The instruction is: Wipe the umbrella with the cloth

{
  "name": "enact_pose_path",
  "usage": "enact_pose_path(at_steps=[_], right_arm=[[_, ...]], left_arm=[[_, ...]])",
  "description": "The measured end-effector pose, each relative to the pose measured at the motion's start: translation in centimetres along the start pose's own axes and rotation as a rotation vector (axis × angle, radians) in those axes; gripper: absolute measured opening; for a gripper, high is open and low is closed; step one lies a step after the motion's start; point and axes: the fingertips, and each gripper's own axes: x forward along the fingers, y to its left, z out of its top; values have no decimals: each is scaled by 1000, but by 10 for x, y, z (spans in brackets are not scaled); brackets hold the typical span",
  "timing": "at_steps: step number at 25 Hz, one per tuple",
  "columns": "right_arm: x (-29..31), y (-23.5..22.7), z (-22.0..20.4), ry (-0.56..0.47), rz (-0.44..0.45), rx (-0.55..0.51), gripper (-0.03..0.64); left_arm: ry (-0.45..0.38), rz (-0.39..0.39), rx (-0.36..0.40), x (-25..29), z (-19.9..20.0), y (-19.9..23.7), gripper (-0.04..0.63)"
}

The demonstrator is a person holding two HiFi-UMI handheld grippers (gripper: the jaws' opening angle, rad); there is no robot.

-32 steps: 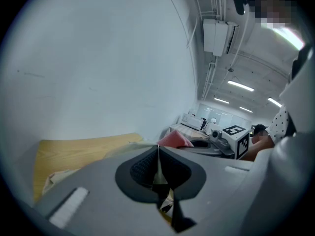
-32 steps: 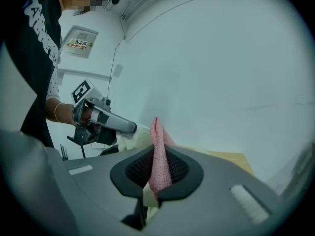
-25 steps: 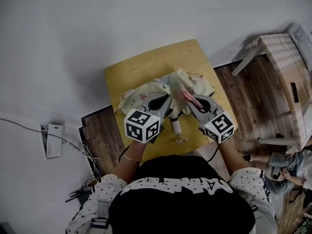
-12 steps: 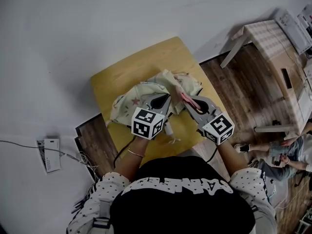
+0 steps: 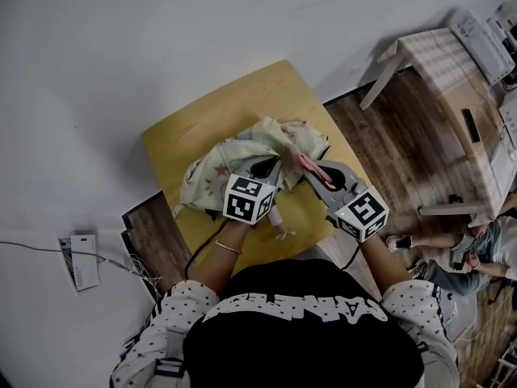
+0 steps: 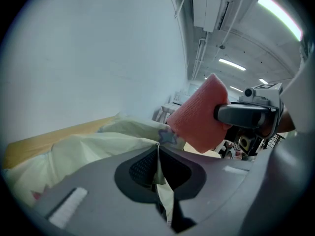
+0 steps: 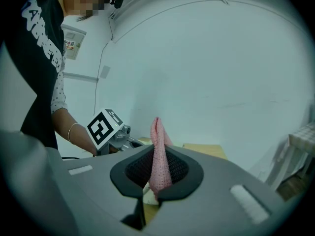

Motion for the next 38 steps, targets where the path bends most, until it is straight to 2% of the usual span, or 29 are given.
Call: enact_pose_path(at_steps=[7,16,20,27,38], right_arm=[[1,3,1,1,7,-5,34],[2,13,6,-9,17,-19,34],[6,21,9,-16,42,-31,34],[18,33,15,-28,86,-44,34],[40,48,30,-57,131,-63,34]], left_arm=[[34,-7,-8,8,-8,3,8],[-2,-43,-29,-11,-3,-8,141],[-30,-35,-49,-27,-1,-8,167],[-86,-18,-78,-58,5,-10,176],[-126,-39,-113,-89,5,-22,186]])
